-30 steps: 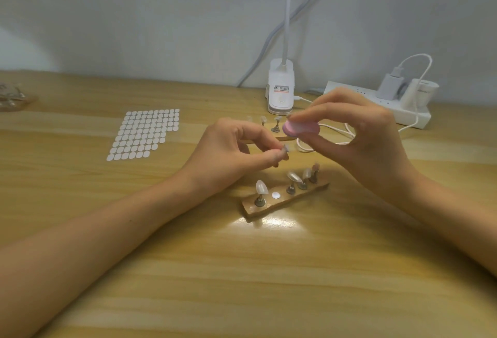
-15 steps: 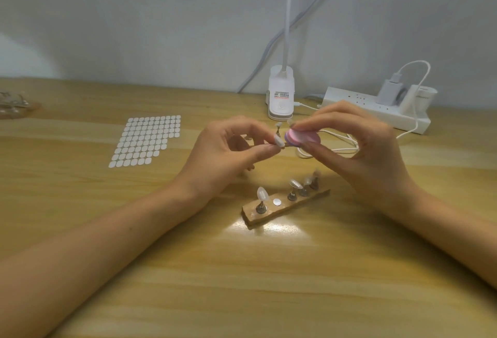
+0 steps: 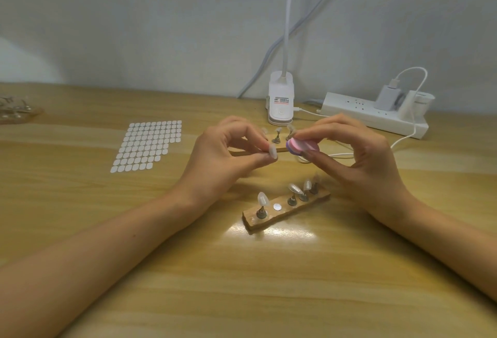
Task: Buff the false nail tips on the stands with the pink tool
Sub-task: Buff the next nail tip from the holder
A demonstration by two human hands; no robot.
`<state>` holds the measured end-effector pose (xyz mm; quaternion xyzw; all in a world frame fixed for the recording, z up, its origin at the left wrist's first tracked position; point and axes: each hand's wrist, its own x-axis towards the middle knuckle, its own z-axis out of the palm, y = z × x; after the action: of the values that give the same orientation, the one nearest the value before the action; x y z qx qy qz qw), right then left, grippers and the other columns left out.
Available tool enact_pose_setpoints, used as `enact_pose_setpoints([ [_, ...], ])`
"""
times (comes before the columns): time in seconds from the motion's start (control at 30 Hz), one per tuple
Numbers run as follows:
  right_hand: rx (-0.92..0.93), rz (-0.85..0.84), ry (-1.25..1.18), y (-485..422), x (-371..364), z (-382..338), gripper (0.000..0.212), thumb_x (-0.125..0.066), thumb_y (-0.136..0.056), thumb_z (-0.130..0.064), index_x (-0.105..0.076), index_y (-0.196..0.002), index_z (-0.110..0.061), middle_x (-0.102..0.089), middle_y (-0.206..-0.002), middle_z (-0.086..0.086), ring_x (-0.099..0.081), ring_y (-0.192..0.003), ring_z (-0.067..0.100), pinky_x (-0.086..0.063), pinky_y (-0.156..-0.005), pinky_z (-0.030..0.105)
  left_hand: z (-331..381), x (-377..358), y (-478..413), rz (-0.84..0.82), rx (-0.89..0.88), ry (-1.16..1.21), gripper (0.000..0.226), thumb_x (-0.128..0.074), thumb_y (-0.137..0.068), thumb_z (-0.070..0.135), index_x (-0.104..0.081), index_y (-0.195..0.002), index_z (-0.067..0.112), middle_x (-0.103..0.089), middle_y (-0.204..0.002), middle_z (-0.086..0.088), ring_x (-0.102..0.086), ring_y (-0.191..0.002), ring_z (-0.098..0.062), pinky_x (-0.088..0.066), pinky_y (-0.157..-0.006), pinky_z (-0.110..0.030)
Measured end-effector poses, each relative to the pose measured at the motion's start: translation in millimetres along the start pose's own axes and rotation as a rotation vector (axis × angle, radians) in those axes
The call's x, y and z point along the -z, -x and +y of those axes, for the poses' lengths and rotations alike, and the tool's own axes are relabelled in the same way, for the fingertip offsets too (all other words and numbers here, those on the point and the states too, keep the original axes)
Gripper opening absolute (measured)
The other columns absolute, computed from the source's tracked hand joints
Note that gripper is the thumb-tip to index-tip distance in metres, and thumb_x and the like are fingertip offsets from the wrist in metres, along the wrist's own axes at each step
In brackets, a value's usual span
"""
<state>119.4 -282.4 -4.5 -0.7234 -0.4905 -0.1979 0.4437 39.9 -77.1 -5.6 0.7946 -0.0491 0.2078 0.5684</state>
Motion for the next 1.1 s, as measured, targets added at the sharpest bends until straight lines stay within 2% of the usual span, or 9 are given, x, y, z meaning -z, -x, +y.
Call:
enact_pose_setpoints([
  [0.13, 0.068, -0.022, 0.040, -4.8, -0.1, -3.7, 0.020, -0.071, -0.088, -0.016, -0.073, -0.107, -0.011, -0.070, -0.100, 0.006, -0.066, -0.093, 0.020, -0.053, -0.083, 0.043, 2.3, -1.8, 1.3, -0.021, 0.000, -0.014, 0.018, -0.085, -0.075, 0.012, -0.070, -0.071, 0.021, -0.076, -0.083, 0.003, -0.072, -0.074, -0.008, -0.052, -0.066, -0.015],
  [0.23, 0.165, -0.061, 0.068, -8.8, -3.5, -7.7, 0.020, -0.071, -0.087, -0.016, -0.074, -0.106, -0.008, -0.070, -0.100, 0.006, -0.066, -0.094, 0.016, -0.054, -0.083, 0.035, 5.1, -2.8, 1.8, -0.053, 0.003, 0.025, 0.020, -0.085, -0.075, 0.011, -0.068, -0.068, 0.020, -0.073, -0.070, 0.004, -0.068, -0.061, -0.007, -0.051, -0.059, -0.015],
  [0.37, 0.134, -0.029, 0.127, -9.4, -2.3, -5.9, 0.023, -0.069, -0.087, -0.022, -0.076, -0.103, -0.008, -0.071, -0.098, 0.003, -0.067, -0.091, 0.014, -0.053, -0.078, 0.047, 5.2, -4.1, 1.3, -0.058, 0.003, -0.035, 0.020, -0.086, -0.075, 0.014, -0.070, -0.068, 0.022, -0.065, -0.060, 0.016, -0.045, -0.048, 0.001, -0.037, -0.052, -0.010],
  [0.47, 0.187, -0.066, 0.130, -7.9, -4.9, -7.1, 0.020, -0.072, -0.086, -0.018, -0.076, -0.104, -0.009, -0.072, -0.100, 0.003, -0.068, -0.095, 0.017, -0.053, -0.081, 0.047, 6.8, -4.9, 2.7, -0.063, -0.036, -0.064, 0.022, -0.084, -0.078, 0.018, -0.067, -0.066, 0.025, -0.053, -0.047, 0.023, -0.038, -0.041, 0.000, -0.028, -0.047, -0.006],
  [0.6, 0.158, -0.046, 0.131, -8.6, -5.1, -7.7, 0.021, -0.071, -0.087, -0.021, -0.076, -0.103, -0.010, -0.072, -0.099, 0.000, -0.067, -0.092, 0.013, -0.052, -0.080, 0.045, 4.9, -3.5, 2.1, -0.051, -0.036, -0.042, 0.019, -0.085, -0.077, 0.015, -0.070, -0.068, 0.021, -0.061, -0.057, 0.018, -0.039, -0.043, 0.000, -0.031, -0.048, -0.009],
  [0.87, 0.191, -0.050, 0.147, -9.2, -4.7, -9.9, 0.020, -0.071, -0.088, -0.020, -0.077, -0.103, -0.009, -0.070, -0.096, 0.001, -0.067, -0.088, 0.016, -0.052, -0.077, 0.045, 4.4, -3.5, 2.4, -0.052, -0.046, -0.051, 0.017, -0.085, -0.077, 0.015, -0.071, -0.069, 0.016, -0.060, -0.056, 0.018, -0.036, -0.043, -0.001, -0.030, -0.048, -0.011],
  [0.93, 0.224, -0.067, 0.178, -8.1, -6.1, -10.1, 0.019, -0.073, -0.087, -0.020, -0.078, -0.103, -0.011, -0.070, -0.097, -0.001, -0.066, -0.089, 0.016, -0.051, -0.079, 0.047, 4.3, -4.0, 2.4, -0.050, -0.053, -0.069, 0.019, -0.084, -0.078, 0.017, -0.068, -0.067, 0.018, -0.056, -0.052, 0.020, -0.036, -0.042, 0.000, -0.028, -0.047, -0.009],
  [1.03, 0.171, -0.045, 0.162, -8.9, -2.7, -8.8, 0.020, -0.071, -0.088, -0.021, -0.077, -0.103, -0.010, -0.070, -0.095, 0.002, -0.067, -0.088, 0.018, -0.051, -0.077, 0.053, 3.0, -4.0, 1.6, -0.047, -0.045, -0.055, 0.018, -0.085, -0.077, 0.011, -0.071, -0.068, 0.017, -0.062, -0.059, 0.016, -0.041, -0.043, 0.000, -0.032, -0.049, -0.010],
  [1.1, 0.213, -0.061, 0.169, -9.0, -4.4, -9.9, 0.018, -0.072, -0.088, -0.020, -0.078, -0.102, -0.009, -0.070, -0.095, 0.001, -0.067, -0.087, 0.017, -0.051, -0.080, 0.045, 3.0, -3.9, 2.0, -0.050, -0.044, -0.064, 0.021, -0.085, -0.077, 0.014, -0.069, -0.066, 0.020, -0.059, -0.055, 0.018, -0.038, -0.042, -0.001, -0.030, -0.049, -0.010],
])
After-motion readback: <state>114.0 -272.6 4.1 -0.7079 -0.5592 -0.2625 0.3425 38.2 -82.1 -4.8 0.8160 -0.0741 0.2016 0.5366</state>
